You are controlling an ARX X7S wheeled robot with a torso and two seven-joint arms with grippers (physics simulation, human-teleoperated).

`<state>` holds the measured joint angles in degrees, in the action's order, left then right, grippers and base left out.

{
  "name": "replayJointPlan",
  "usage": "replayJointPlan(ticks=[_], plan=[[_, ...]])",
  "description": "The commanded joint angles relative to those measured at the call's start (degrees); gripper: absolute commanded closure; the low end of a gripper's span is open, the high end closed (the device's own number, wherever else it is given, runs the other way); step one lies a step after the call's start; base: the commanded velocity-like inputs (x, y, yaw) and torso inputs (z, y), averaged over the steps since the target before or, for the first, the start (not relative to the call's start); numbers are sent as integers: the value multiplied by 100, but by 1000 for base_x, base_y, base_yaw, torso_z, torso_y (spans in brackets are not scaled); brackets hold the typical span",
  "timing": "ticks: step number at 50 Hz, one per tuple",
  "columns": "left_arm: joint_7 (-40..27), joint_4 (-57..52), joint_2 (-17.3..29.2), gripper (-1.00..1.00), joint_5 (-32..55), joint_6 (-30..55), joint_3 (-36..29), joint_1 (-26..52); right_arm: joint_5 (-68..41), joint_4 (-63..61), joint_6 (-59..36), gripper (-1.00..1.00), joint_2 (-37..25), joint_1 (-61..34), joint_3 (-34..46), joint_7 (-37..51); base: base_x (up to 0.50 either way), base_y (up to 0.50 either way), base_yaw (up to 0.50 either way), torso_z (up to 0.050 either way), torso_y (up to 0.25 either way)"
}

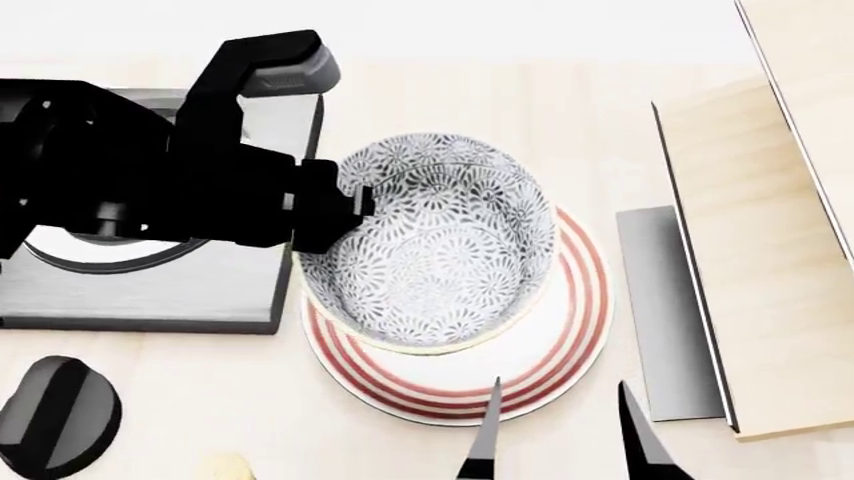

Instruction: Pick up the akita bowl and put it on the plate.

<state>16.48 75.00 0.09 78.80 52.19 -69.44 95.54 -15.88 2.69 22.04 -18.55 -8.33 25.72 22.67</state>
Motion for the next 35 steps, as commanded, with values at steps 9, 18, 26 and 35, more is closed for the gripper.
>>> replayJointPlan(ticks=[9,18,26,35], plan=[[-32,-2,-8,100,-1034,-98,1606,-56,-12,74,26,-100,6,-25,25,-3,0,0,0,0,0],[-411,-3,-8,100,-349,-596,843,-27,-29,77,34,-100,-4,-26,29,-3,0,0,0,3,-92],[-98,-2,-7,100,-686,-220,1499,-60,-34,64,42,-100,-13,-12,37,6,-1,0,0,8,-102],[-157,-42,-8,100,-270,-652,609,-49,-22,-80,20,-100,-42,32,56,37,0,0,0,0,0]])
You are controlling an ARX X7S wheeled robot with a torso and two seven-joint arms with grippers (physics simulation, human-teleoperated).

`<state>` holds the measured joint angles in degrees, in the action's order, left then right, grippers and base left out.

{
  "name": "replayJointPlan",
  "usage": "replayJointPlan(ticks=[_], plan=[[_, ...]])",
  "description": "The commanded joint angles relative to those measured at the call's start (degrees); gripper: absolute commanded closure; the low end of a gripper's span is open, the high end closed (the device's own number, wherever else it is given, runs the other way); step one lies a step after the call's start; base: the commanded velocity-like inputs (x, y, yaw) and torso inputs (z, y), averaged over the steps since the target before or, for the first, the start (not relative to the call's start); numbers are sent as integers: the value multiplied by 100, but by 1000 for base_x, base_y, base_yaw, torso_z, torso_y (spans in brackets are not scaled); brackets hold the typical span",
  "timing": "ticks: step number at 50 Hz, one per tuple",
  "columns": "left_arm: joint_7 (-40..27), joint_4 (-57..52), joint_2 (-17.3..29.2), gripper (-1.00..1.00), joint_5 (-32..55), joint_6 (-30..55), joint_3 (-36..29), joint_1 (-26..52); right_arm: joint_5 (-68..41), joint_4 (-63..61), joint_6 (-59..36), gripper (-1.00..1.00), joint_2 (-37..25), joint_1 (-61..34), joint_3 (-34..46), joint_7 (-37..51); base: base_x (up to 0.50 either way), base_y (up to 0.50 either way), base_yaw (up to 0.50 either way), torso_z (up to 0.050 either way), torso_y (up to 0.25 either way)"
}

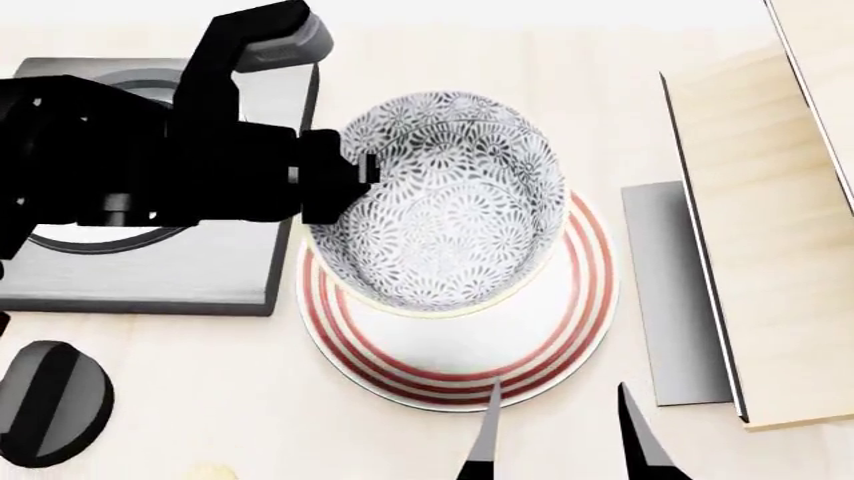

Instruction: Pick up the akita bowl and put it on the plate.

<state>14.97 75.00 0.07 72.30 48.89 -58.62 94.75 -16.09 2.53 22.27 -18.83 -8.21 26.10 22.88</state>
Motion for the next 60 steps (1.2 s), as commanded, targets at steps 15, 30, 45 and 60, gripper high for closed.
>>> replayJointPlan(ticks=[15,30,45,60], plan=[[175,-48,-7,100,2900,-681,-2794,172,5,-44,39,-100,-16,33,47,11,0,0,0,3,-99],[56,-145,-7,100,3484,-1136,-3690,196,-5,-55,10,-100,-22,15,75,16,-1,0,0,1,-34],[458,-27,-7,100,4075,-927,-3923,200,-3,-12,28,-100,-19,9,113,-2,0,0,0,0,-27],[142,-146,-7,100,3917,-1199,-4060,128,-53,-111,44,-100,-70,64,133,-18,0,0,0,0,0]])
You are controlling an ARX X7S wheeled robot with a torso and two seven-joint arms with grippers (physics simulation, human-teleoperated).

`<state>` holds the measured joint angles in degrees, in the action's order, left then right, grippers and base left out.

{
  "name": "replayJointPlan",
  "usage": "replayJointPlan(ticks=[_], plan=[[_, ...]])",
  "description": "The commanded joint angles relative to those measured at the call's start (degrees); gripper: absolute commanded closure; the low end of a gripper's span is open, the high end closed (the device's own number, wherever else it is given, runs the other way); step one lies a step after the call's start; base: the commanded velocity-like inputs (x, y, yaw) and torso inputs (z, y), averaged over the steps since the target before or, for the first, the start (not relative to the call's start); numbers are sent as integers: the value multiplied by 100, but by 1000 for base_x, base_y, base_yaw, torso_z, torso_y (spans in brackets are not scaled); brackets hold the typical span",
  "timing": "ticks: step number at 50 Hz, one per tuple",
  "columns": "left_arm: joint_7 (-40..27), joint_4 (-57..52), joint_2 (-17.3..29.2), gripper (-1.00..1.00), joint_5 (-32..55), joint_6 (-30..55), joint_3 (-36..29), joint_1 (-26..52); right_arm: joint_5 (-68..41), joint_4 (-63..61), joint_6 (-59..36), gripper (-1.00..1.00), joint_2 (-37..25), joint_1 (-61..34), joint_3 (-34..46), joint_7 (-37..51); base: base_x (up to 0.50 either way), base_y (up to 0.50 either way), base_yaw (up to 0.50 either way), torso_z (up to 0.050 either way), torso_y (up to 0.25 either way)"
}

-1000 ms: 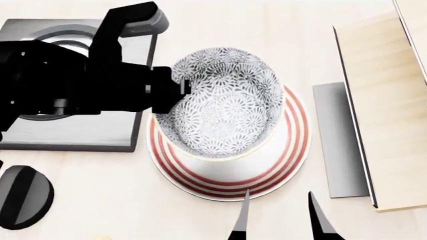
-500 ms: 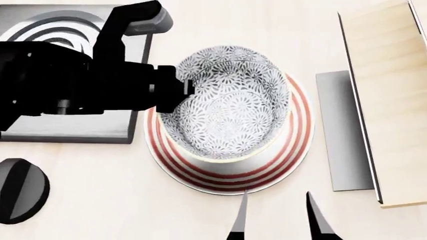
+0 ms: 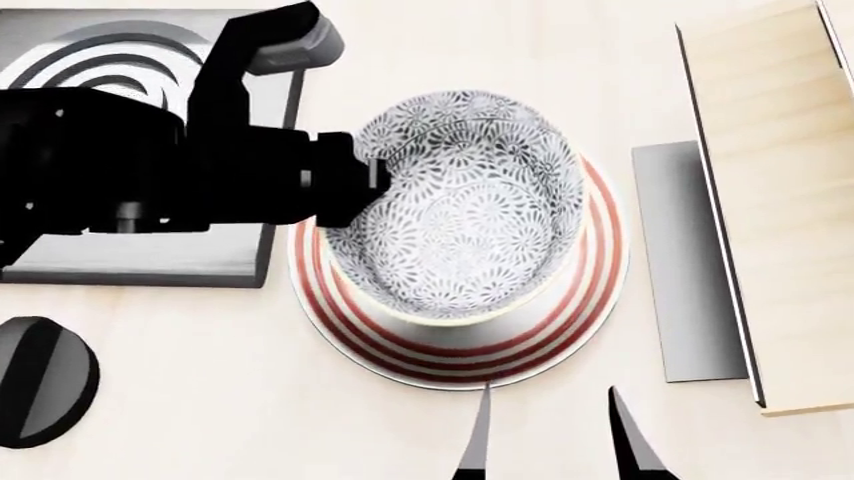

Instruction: Pick up the akita bowl and put it on the plate.

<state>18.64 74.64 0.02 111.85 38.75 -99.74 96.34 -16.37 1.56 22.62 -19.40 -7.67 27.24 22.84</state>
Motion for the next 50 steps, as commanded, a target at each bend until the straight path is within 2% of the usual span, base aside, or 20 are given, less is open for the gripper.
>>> replayJointPlan(ticks=[1,2,7,25,37,38,39,42,43,50], plan=[[-275,-133,-1,100,-63,-206,121,-42,-21,-11,4,-100,-12,6,28,-19,0,0,0,0,-127],[-359,-200,-1,100,-244,-256,111,-53,-16,-19,0,-100,-12,10,33,-16,0,0,0,1,-176],[-203,-80,-1,100,0,-121,334,-37,-15,22,11,-100,-3,-2,45,-24,0,0,0,5,-120],[-248,-6,-1,100,364,-368,224,-141,-2,-20,-10,-100,-22,-2,80,-13,0,0,0,6,-14],[-395,-113,-1,100,204,-523,124,-174,-16,46,26,-100,-14,-13,93,-29,0,0,0,6,-11],[-371,-91,-2,-100,237,-477,173,-170,-2,38,22,-100,-13,-10,102,-24,0,0,0,5,-14],[-364,-85,-2,100,222,-479,181,-161,3,40,23,-100,-11,-11,105,-22,0,0,0,5,-10],[-404,-92,-2,100,198,-477,201,-164,-4,63,28,-100,-6,-18,111,-30,0,0,0,5,-11],[-405,-78,-2,-100,220,-455,218,-168,-19,82,35,-100,-3,-24,111,-41,0,0,0,5,-14],[-448,-47,-1,-100,181,-450,218,-186,-20,104,23,-100,4,-40,132,-48,0,0,0,5,-11]])
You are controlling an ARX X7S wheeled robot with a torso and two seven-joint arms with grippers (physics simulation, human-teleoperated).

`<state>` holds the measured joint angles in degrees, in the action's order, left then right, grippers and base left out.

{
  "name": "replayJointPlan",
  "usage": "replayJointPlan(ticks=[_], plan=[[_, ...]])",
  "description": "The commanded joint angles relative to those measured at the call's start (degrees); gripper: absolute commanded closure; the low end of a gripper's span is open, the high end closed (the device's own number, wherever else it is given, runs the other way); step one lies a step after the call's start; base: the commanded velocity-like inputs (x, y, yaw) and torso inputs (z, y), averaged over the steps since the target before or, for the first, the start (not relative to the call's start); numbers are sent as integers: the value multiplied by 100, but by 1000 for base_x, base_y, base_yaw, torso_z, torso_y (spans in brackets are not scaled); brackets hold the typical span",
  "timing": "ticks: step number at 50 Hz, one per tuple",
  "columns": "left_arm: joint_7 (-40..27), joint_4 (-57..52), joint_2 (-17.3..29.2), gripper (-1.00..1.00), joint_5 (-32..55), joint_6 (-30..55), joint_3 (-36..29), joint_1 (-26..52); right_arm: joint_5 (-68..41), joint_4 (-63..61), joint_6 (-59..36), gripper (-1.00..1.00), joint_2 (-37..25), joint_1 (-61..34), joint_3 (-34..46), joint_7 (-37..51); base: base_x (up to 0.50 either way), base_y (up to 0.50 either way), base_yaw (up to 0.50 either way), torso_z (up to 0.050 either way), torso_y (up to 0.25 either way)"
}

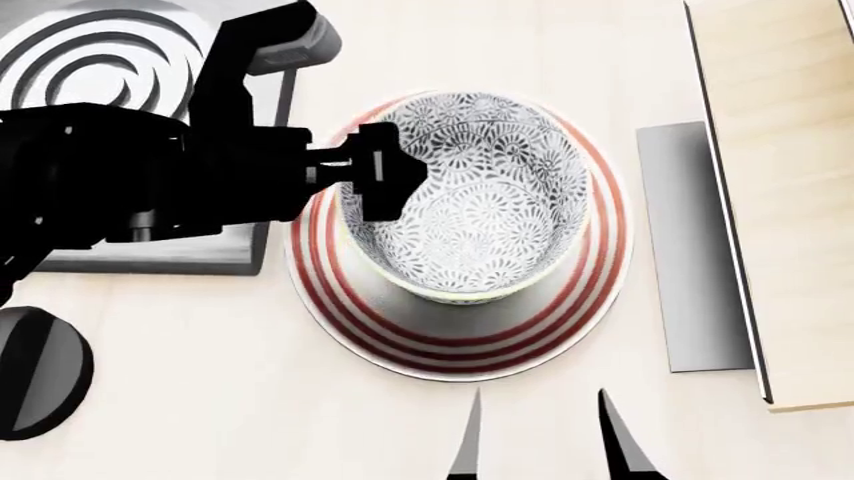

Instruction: Pick up the akita bowl and put it on the plate.

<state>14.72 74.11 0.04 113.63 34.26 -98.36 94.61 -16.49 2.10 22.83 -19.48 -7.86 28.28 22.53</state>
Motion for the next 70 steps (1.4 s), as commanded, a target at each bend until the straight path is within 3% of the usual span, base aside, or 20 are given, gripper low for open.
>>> replayJointPlan(ticks=[1,18,27,35,43,54,62,70], plan=[[-58,14,-3,-100,10,-2,85,-16,-13,49,1,-100,12,-19,31,-21,0,0,0,5,-14],[-214,84,-3,-100,-49,307,-406,189,-1,3,-32,-100,-1,-5,61,10,0,0,0,1,-4],[-71,86,15,-100,1082,-82,-1997,492,76,-79,-31,-100,-13,26,87,55,0,0,0,0,0],[-48,10,179,-100,1364,-397,-2416,782,94,-118,-57,-100,-28,35,100,76,0,0,0,0,0],[-1262,-2510,1492,-100,1358,-1306,-2079,1439,106,-135,-83,-100,-33,35,113,95,0,0,0,0,0],[-2354,-4602,2651,-100,928,-2214,-1923,2012,112,-148,-77,-100,-48,21,94,129,0,0,0,0,0],[-3508,-6722,4017,-100,280,-3060,-1738,2626,219,-294,-145,-100,-106,9,32,264,0,0,0,0,0],[-3885,-7577,4833,-100,-108,-3508,-1699,2604,376,-695,-416,-100,-266,-77,-154,536,0,0,0,0,0]])
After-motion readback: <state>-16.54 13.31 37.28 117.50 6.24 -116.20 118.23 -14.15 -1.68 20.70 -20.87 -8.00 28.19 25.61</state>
